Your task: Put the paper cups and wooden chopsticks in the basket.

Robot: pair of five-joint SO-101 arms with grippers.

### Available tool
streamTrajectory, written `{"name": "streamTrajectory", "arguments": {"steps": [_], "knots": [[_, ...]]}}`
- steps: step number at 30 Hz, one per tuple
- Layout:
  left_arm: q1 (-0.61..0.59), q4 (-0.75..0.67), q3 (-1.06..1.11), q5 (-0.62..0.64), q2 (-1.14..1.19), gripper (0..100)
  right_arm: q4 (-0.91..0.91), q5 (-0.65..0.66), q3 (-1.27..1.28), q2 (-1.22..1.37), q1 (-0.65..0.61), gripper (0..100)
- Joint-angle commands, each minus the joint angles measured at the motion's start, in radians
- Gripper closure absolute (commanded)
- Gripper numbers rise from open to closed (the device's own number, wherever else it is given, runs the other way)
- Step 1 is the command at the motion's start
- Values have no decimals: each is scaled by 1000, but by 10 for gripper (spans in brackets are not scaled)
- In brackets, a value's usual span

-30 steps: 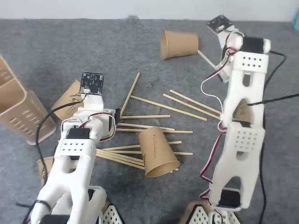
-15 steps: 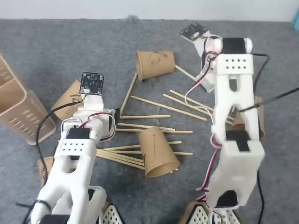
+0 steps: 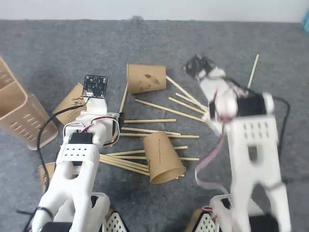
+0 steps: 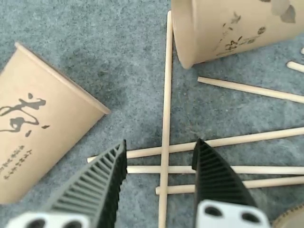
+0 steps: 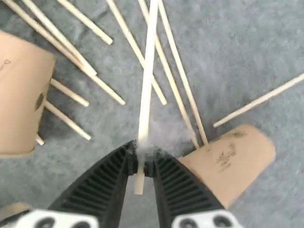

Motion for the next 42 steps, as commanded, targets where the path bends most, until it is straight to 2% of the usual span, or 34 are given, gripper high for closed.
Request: {"name": "streamTrajectory", "arguments": {"steps": [1,5,11,14,18,26,29,32,35,42], "knots": [[6,-21,-22,-12,-3,786,28,-38,52,-209,38,991],[6,-21,-22,-12,-3,786,176,-41,49,-321,36,991],[6,-20,-22,-12,-3,786,150,-87,61,-378,36,991],[6,-20,-22,-12,-3,786,12,-117,109,-346,30,991],[5,-20,-22,-12,-5,786,-259,-127,207,-231,13,991],[2,-20,-22,-12,-5,786,-771,-124,224,145,41,991],[2,-20,-22,-12,-5,786,-878,-123,150,338,58,991],[3,-21,-22,-12,-5,786,-878,-123,-9,538,64,991],[0,-21,-22,-12,-5,786,-803,-124,-166,688,65,991],[5,-21,-24,-12,-5,786,-743,-124,-250,756,4,991]]}}
